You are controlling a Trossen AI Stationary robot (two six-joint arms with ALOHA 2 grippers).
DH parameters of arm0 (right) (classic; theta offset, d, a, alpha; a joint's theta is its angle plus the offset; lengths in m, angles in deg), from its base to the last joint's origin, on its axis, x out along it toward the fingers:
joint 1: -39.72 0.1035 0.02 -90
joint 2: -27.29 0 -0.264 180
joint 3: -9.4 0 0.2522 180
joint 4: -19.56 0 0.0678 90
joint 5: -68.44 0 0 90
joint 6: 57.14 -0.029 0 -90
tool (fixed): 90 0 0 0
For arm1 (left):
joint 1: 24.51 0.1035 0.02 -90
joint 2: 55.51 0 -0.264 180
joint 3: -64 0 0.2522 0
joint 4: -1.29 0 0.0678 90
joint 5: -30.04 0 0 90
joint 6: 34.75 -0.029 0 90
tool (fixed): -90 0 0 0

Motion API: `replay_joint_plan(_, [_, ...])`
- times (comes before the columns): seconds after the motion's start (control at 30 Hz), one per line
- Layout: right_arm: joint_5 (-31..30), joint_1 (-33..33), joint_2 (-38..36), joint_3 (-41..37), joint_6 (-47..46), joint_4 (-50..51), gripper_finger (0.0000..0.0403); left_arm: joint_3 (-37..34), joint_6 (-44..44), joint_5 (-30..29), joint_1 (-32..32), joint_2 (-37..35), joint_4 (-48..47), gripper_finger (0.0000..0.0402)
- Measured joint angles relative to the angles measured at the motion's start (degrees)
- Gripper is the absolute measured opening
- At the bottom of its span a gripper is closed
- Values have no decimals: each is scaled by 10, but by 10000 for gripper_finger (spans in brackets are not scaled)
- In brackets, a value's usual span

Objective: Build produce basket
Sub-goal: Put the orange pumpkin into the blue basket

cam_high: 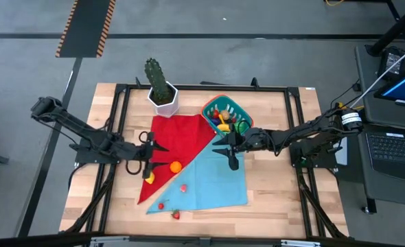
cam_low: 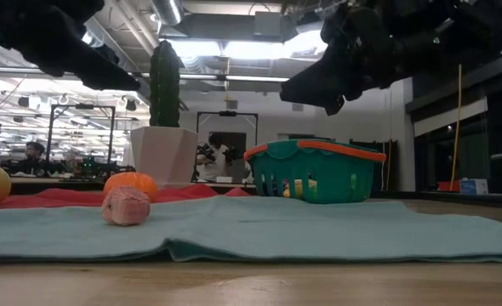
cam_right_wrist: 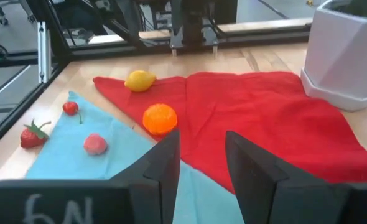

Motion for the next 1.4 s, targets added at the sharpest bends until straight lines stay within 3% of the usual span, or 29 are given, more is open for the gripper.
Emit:
replay_joint_plan(0.37, [4, -1, 0, 0, -14, 18, 129, 157, 42, 90, 49, 91, -244, 236])
replay_joint_plan(0.53, [17, -11, -17, -22, -30, 16, 129, 208, 40, 140, 72, 158, -273, 236])
replay_joint_plan(0.73, [39, -14, -100, -93, -20, -41, 129, 229, 24, 167, 91, 229, -275, 236])
replay_joint_plan(0.97, [37, -14, -175, -157, -20, -41, 129, 250, 18, 207, 108, 278, -276, 236])
replay_joint_plan(1.4, [36, -15, -195, -176, -30, -45, 129, 329, 23, 228, 126, 391, -387, 236])
